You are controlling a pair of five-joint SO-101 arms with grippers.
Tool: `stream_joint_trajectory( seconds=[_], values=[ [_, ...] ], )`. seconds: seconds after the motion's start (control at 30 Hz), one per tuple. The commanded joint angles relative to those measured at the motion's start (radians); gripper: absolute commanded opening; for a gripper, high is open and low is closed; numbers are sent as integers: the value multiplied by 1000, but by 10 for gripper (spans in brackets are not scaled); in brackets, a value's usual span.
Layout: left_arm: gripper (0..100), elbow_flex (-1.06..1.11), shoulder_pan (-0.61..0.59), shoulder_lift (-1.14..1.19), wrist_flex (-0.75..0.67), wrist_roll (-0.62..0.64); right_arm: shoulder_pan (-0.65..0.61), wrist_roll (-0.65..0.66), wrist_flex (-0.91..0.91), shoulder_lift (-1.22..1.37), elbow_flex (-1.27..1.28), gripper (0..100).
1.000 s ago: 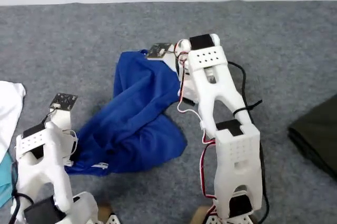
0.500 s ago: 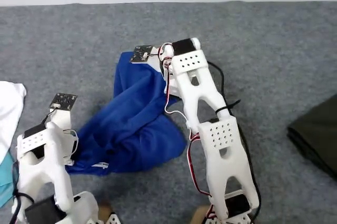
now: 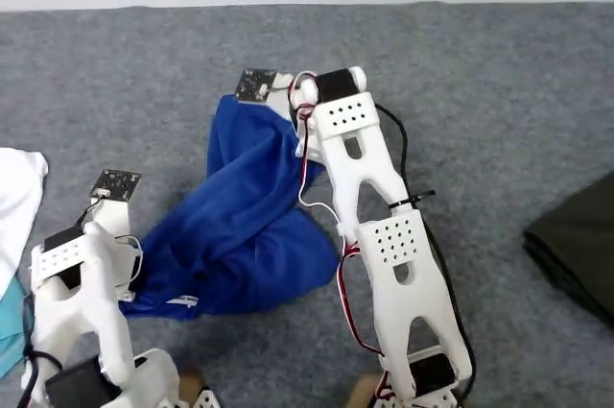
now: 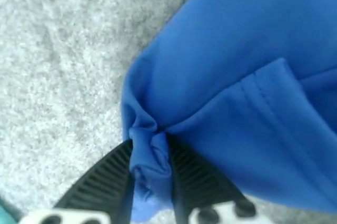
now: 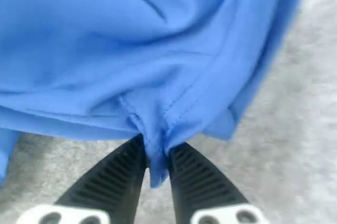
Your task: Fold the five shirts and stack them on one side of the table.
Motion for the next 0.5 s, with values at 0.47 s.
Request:
stream_joint_trajectory(
  seconds=[0.47],
  values=[
    [3, -274, -3, -87, 215, 29, 117, 9, 54, -294, -265, 11]
  ],
)
